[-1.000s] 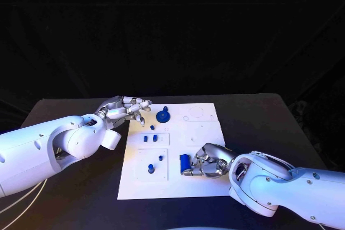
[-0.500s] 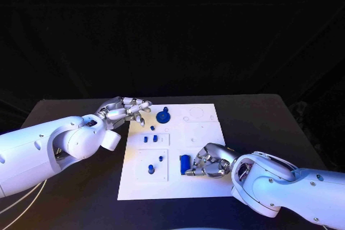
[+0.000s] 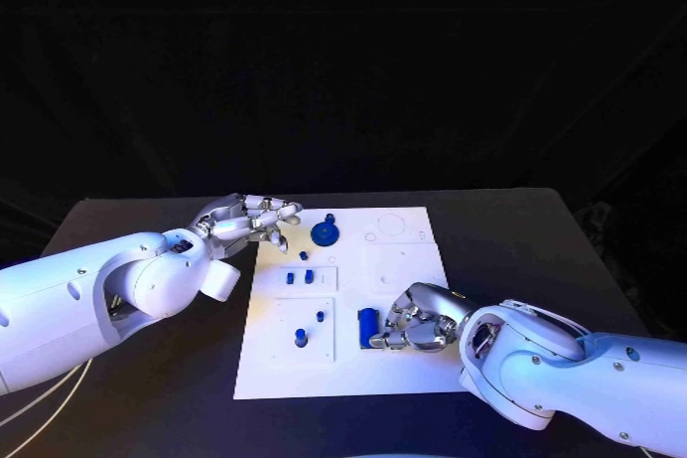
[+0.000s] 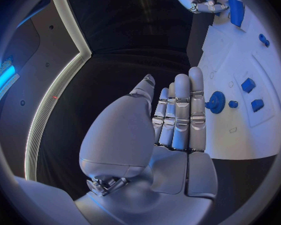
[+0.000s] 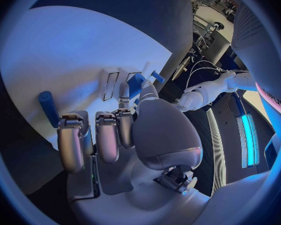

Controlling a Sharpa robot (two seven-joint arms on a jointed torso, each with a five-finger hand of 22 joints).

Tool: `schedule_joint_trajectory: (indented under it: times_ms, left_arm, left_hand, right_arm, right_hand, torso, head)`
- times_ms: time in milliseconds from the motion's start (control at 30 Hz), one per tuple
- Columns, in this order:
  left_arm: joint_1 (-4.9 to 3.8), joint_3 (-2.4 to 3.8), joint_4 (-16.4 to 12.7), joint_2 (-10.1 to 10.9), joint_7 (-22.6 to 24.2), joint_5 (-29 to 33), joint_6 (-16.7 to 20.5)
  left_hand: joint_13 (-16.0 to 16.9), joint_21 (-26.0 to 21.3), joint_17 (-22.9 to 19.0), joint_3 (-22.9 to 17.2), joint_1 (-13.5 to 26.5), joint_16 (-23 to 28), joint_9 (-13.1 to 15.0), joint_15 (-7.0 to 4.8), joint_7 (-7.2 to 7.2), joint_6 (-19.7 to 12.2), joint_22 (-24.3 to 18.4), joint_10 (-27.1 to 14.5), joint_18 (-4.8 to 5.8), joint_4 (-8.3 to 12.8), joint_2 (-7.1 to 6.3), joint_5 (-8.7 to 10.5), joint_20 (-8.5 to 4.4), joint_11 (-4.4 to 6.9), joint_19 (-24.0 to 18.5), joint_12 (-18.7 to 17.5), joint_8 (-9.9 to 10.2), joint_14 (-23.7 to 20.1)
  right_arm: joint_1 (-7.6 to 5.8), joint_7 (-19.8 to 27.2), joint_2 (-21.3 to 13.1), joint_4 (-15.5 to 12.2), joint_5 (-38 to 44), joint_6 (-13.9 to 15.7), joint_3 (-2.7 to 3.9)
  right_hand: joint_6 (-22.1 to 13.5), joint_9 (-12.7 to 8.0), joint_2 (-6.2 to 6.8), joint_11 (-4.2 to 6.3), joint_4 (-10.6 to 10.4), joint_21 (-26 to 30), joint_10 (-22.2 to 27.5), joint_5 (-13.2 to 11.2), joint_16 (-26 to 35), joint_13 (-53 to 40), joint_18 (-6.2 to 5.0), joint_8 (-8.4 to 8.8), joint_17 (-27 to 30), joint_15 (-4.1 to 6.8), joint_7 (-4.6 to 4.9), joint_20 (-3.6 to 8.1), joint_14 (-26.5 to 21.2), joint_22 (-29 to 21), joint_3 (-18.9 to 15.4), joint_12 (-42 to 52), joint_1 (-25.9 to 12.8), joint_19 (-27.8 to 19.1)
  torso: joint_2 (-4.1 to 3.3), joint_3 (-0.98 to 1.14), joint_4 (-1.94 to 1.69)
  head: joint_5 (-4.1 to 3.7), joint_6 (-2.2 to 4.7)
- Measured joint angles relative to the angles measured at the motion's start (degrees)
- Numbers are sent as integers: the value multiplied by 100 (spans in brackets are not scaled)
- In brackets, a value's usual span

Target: Assemble the parts on the task board

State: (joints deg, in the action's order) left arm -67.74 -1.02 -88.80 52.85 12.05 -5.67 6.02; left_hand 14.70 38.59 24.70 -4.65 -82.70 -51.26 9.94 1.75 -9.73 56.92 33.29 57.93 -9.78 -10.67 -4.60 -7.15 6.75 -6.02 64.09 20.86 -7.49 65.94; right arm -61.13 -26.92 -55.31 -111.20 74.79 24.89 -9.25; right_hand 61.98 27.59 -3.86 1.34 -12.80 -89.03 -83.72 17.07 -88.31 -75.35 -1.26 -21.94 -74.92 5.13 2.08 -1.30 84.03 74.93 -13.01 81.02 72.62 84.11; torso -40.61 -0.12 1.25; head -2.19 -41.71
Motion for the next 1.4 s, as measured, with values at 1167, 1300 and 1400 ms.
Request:
schedule_joint_trajectory:
  times_ms: [1167, 1300, 1400]
  left_arm:
    - [0, -1, 11, 23, -19, -13, -16]
    - [0, -1, 11, 18, -19, -14, -17]
    - [0, -1, 11, 17, -19, -15, -18]
  left_hand:
    - [-1, 1, -6, -1, -45, 0, 1, 0, -21, -21, -5, 0, 0, 0, 46, 0, 0, 0, 0, 0, 0, 0]
    - [3, 1, -5, 0, -45, 0, 1, 0, -21, -21, -5, 0, 0, 0, 46, 0, 0, 0, 0, 0, 0, 0]
    - [3, 1, -5, -1, -63, 0, 1, 0, -21, -21, -5, 0, 1, 0, 28, 0, 0, 0, 0, 23, 0, 0]
  right_arm:
    - [-3, 305, -62, 17, -191, -170, 1]
    - [-3, 316, -53, 44, -175, -170, 1]
    - [-3, 316, -35, 74, -146, -160, 1]
  right_hand:
    - [17, 114, -24, 21, 127, 0, 19, -256, 0, -955, 0, -113, 1, 19, -17, 42, -21, -2, -114, -15, 273, 0]
    - [17, 122, -24, -12, 127, 0, 53, -256, 0, -952, 0, -113, 1, 19, -17, 42, -21, -2, -114, 6, 273, 0]
    - [17, 127, -24, -12, 127, 1, 53, -256, 0, -951, 0, -134, 2, 19, -17, 42, -21, -2, -114, 6, 273, 0]
  torso:
    - [1, 0, 3]
    - [1, -1, 2]
    - [1, -1, 1]
  head:
    - [15, -70]
    - [15, -70]
    - [15, -70]
